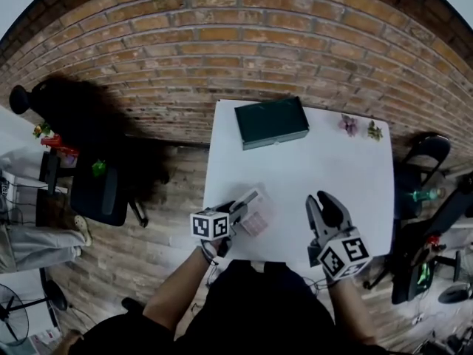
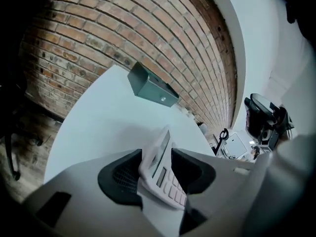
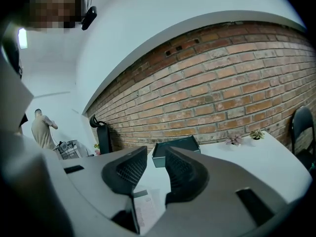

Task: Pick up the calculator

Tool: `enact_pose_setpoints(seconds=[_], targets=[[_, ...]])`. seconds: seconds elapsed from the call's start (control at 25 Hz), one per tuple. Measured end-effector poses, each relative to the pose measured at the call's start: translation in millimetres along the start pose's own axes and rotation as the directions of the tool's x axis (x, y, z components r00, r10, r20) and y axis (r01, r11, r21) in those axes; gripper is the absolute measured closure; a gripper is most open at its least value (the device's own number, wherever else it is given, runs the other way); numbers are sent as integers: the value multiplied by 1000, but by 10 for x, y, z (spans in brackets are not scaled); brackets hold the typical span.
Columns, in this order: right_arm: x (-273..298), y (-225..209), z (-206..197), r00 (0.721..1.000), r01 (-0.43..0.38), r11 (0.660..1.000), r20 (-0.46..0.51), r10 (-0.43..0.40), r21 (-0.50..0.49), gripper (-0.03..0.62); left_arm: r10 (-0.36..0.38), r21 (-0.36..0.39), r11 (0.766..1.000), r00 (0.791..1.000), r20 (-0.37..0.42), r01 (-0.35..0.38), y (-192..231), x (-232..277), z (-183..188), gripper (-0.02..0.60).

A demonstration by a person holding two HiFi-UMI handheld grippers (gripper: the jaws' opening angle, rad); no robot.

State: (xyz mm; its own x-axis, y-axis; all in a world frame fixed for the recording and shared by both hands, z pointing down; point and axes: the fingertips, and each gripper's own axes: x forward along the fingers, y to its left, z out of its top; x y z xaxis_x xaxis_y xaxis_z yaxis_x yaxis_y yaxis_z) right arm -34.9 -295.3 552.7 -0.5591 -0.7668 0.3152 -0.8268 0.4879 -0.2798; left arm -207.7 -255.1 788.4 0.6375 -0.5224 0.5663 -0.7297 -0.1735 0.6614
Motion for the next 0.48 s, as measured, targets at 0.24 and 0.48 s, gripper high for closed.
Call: enact_pose_setpoints(seconds=[0.24, 0.48], targets=[[-41, -78, -99, 1000, -6, 1000, -13, 7, 18, 482, -3, -83, 997, 1000, 16, 4, 24, 70, -25, 402], [-116, -146, -99, 1000, -25, 999, -10, 25, 20, 493, 3, -120, 993, 999, 35, 2, -25, 96, -29, 456]])
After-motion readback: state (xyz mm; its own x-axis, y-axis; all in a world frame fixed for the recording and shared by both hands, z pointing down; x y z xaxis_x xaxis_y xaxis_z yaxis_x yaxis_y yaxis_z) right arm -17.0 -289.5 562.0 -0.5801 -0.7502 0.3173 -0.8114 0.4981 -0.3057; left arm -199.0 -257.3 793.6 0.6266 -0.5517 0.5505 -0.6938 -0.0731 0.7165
